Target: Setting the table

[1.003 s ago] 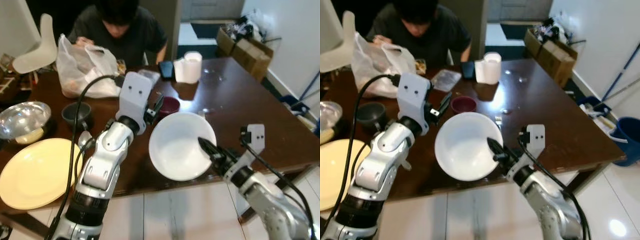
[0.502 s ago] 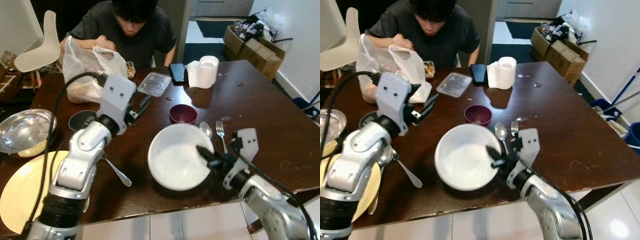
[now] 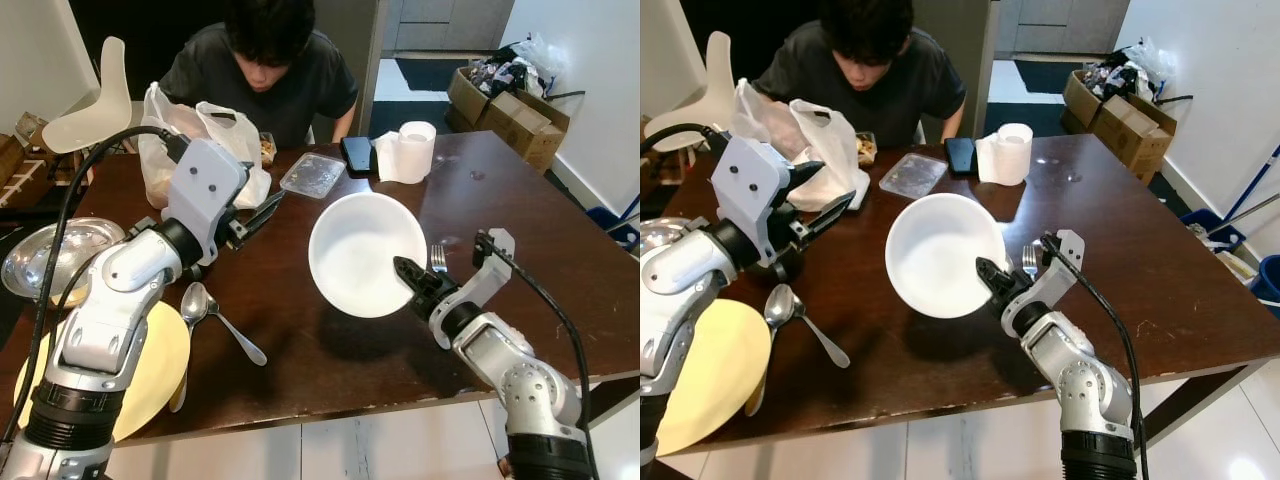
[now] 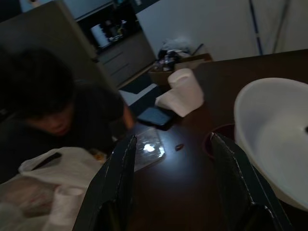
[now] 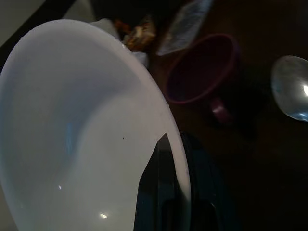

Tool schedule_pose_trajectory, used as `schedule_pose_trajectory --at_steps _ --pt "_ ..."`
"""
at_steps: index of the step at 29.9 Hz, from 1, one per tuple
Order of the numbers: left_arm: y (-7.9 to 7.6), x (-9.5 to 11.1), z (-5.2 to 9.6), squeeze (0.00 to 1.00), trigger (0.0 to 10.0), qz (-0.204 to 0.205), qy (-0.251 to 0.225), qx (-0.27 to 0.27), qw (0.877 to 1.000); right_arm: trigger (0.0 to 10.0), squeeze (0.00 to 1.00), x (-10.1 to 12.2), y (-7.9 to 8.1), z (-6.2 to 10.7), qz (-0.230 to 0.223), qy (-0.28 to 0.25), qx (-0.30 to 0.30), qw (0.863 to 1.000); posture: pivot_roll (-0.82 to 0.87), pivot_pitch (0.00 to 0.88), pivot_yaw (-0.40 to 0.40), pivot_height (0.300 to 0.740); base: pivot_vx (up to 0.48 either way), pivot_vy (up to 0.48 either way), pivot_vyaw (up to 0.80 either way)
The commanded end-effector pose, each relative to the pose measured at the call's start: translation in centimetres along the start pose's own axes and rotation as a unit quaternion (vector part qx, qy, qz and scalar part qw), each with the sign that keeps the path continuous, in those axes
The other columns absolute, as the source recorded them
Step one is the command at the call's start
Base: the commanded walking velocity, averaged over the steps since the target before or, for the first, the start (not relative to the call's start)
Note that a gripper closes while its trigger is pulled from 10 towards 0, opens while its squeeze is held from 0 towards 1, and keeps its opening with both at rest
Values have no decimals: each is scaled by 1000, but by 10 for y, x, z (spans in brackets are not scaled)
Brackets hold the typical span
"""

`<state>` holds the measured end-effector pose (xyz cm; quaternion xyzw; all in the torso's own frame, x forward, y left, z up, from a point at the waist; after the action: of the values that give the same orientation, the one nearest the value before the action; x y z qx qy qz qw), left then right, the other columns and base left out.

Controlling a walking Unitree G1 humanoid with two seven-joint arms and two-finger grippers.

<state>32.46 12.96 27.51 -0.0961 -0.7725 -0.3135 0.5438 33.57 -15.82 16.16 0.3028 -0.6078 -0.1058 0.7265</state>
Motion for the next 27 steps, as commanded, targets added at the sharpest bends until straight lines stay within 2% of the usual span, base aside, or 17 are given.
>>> schedule_pose_trajectory --at_steps 1,4,6,8,10,18,27 --pt "-9 -1 0 0 10000 2 0 -18 1000 10000 0 0 -6 5 -4 5 -28 1000 -61 0 64 740 0 0 0" --pt "-15 -3 0 0 10000 9 0 -30 999 10000 0 -5 -9 18 6 29 -50 998 -74 0 65 740 0 0 0" --pt "-18 -4 0 0 10000 13 1 -41 999 10000 0 -13 -14 29 -24 67 -64 995 -90 0 65 740 0 0 0" --pt "-18 -4 0 0 10000 13 1 -41 999 10000 0 -13 -14 29 -24 67 -64 995 -90 0 65 740 0 0 0" --pt "-19 -5 -1 0 10000 13 0 -46 999 10000 0 -15 -21 34 -56 96 -72 991 -96 0 63 740 0 0 0" --pt "-21 -5 -1 0 10000 15 0 -46 999 10000 0 -14 -35 29 -93 109 -96 985 -76 0 62 740 0 0 0" --pt "-22 -3 -1 0 10000 14 0 -46 999 10000 0 -35 -31 14 -128 140 -83 978 -40 0 70 740 0 0 0"
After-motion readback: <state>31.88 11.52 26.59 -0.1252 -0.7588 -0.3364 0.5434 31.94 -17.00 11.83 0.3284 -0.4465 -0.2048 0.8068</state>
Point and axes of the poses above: a point about 5 cm out from each wrist's last joint towards the gripper, its own z axis pointing back from the gripper into the wrist, its own x axis along the axis of the wrist's last joint, y = z × x, the point moved 2 cm from there along -z, pointing out of the wrist towards the gripper, and after that the axes turned 7 degrees about z, right-handed, at the moved point
